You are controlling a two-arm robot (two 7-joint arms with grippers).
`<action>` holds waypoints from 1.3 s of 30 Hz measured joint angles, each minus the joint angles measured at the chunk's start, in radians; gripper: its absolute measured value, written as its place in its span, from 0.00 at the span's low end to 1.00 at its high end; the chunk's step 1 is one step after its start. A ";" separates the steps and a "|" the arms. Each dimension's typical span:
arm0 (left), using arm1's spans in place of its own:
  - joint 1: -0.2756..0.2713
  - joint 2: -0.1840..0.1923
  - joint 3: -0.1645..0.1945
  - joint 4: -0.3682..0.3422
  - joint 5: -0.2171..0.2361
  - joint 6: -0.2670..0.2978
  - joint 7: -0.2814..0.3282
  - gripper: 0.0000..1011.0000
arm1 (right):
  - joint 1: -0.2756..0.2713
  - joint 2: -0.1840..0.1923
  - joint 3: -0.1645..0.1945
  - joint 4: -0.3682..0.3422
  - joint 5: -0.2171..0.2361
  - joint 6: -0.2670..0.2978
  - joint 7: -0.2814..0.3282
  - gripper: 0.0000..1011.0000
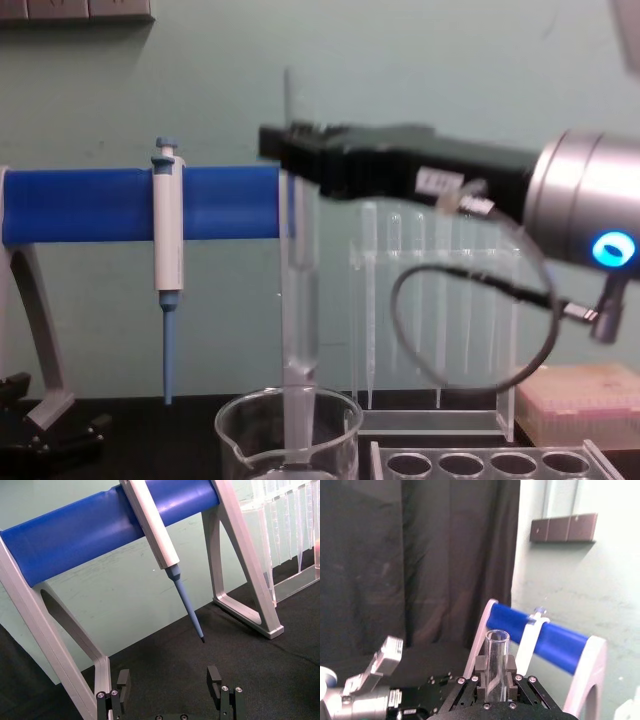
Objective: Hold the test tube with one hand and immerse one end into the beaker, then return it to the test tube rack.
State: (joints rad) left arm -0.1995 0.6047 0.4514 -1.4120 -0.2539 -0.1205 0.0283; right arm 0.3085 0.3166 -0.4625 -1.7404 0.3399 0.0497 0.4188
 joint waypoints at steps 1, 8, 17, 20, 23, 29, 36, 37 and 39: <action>0.000 0.000 0.000 0.000 0.000 0.000 0.000 0.99 | -0.003 0.005 0.006 -0.013 0.003 0.004 -0.003 0.22; 0.000 0.000 0.000 0.000 0.000 0.000 0.000 0.99 | -0.080 0.091 0.091 -0.143 0.030 0.032 -0.048 0.22; 0.000 0.000 0.000 0.000 0.000 0.000 0.000 0.99 | -0.178 0.155 0.154 -0.163 0.040 0.035 -0.068 0.22; 0.000 0.000 0.000 0.000 0.000 0.000 0.000 0.99 | -0.196 0.157 0.159 -0.143 0.043 0.028 -0.069 0.22; 0.000 0.000 0.000 0.000 0.000 0.000 0.000 0.99 | -0.202 0.150 0.157 -0.112 0.044 0.016 -0.068 0.22; 0.000 0.000 0.000 0.000 0.000 0.000 0.000 0.99 | -0.197 0.134 0.146 -0.071 0.041 0.006 -0.064 0.22; 0.000 0.000 0.000 0.000 0.000 0.000 0.000 0.99 | -0.195 0.124 0.135 -0.041 0.027 0.002 -0.062 0.22; 0.000 0.000 0.000 0.000 0.000 0.000 0.000 0.99 | -0.195 0.124 0.134 -0.038 0.025 0.000 -0.060 0.22; 0.000 0.000 0.000 0.000 0.000 0.000 0.000 0.99 | -0.194 0.122 0.129 -0.024 0.017 -0.007 -0.056 0.22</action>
State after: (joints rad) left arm -0.1995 0.6047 0.4514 -1.4120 -0.2539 -0.1205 0.0283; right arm 0.1142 0.4389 -0.3339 -1.7643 0.3572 0.0425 0.3629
